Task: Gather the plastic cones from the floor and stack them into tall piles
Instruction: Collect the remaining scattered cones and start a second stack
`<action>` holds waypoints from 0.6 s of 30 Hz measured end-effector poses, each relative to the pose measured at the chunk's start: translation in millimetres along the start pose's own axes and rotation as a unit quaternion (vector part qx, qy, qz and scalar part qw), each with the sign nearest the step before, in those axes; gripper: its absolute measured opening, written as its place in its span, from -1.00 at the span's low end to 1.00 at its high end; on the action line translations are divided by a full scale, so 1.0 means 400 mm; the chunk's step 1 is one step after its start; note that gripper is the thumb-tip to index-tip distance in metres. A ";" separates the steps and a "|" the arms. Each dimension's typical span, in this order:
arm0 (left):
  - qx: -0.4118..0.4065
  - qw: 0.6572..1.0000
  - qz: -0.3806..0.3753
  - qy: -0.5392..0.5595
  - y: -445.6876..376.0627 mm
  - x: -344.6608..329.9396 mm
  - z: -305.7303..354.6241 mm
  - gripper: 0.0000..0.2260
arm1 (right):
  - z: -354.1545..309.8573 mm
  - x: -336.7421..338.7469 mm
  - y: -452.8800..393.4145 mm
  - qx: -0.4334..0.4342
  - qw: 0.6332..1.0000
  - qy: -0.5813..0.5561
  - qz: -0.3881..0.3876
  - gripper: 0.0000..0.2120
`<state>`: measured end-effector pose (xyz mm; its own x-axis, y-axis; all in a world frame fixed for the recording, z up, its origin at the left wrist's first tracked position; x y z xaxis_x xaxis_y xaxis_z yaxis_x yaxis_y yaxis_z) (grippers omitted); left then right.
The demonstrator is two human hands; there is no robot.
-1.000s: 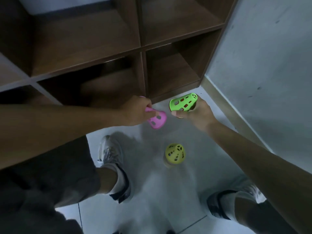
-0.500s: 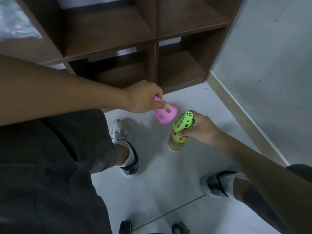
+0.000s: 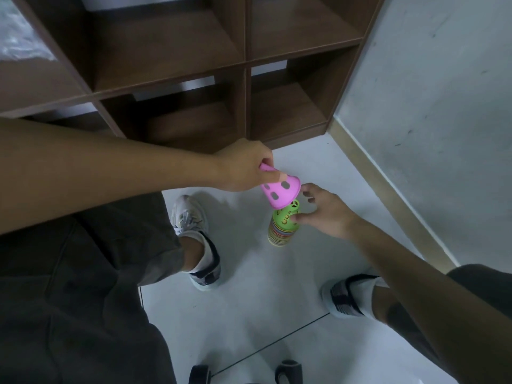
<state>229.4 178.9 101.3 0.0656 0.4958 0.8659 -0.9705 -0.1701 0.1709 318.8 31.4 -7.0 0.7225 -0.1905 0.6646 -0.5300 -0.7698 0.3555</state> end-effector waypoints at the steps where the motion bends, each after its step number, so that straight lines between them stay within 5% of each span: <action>1: 0.004 1.000 -0.002 0.003 -0.003 -0.001 -0.003 -0.61 | -0.010 0.008 0.005 0.004 1.000 -0.015 -0.009 -0.22; 6: 0.024 1.000 0.003 -0.004 -0.012 -0.015 -0.009 -0.63 | -0.079 0.023 0.045 0.055 0.990 -0.105 -0.079 -0.17; 10: 0.027 1.000 0.014 0.007 -0.018 -0.028 0.010 -0.68 | -0.107 0.060 0.067 0.089 0.988 -0.125 0.024 -0.13; 18: 0.018 0.997 0.002 0.077 -0.027 -0.082 0.063 -0.84 | -0.050 0.002 0.074 0.150 0.981 -0.093 0.081 -0.66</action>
<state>243.5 143.0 82.8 0.0223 0.6190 0.7851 -0.9613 -0.2024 0.1869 294.7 20.8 17.2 0.7223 -0.4117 0.5556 -0.5104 -0.8595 0.0265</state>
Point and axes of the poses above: each hand's wrist, its own y-axis away from the middle knuckle, its own x-axis out of the back of the hand, z = x × y, the point moved 8 cm from there along -y, towards the middle knuckle
